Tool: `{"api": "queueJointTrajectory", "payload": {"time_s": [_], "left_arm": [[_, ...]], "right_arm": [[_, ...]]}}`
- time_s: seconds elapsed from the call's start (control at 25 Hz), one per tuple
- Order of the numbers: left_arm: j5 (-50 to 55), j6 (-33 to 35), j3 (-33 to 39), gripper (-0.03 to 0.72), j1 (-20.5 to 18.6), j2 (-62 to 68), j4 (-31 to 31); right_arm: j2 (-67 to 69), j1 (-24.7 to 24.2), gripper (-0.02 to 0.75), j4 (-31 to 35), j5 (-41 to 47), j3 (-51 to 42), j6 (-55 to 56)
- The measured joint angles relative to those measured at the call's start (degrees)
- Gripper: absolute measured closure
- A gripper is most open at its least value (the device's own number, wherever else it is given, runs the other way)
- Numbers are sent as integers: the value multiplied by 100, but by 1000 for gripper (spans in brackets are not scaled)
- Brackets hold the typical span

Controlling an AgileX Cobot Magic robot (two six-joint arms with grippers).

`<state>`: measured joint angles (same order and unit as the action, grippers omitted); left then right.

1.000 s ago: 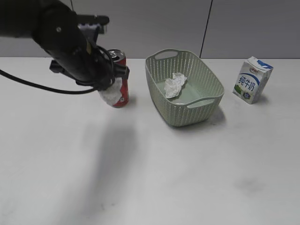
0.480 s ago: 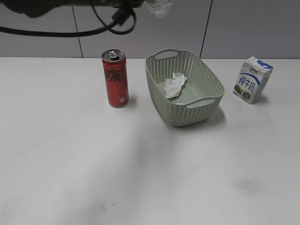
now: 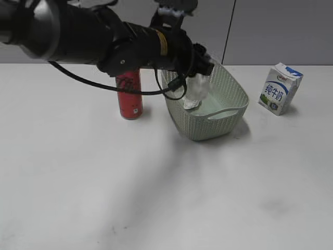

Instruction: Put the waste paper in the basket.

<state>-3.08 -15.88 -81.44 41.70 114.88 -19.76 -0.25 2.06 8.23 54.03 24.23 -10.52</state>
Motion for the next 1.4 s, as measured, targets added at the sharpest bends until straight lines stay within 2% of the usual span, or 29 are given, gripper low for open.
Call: {"api": "queueJointTrajectory", "payload": {"time_s": [0.04,0.12,0.16,0.24,0.44,0.6,0.68,0.8,1.0,1.2,1.4], "left_arm": [[73,0,0,277,0,69,0],[251,0,0,111,0,116,28],[308,0,0,64,0,116,51],[409,0,-7,27,5,43,98],[1019,0,-215,59,17,-389,263],[2466,42,-797,84,-59,-764,291],[3303,316,-1174,90,-185,-899,401],[4568,1022,-1622,94,-485,-1055,921],[5965,1825,-1915,95,-1334,-1167,1834],[7047,1955,-1926,97,-2386,-1167,2051],[7238,1995,-1683,97,-3305,-1375,2388]], "right_arm": [[0,0,237,0,0,0,0],[0,0,237,0,0,0,0],[0,0,237,0,0,0,0],[0,0,237,0,0,0,0],[0,0,237,0,0,0,-6],[0,0,237,0,0,0,-6],[0,0,237,0,0,0,0],[0,0,237,0,0,0,0],[0,0,237,0,0,0,0],[0,0,237,0,0,0,0],[0,0,238,0,0,0,0]]}}
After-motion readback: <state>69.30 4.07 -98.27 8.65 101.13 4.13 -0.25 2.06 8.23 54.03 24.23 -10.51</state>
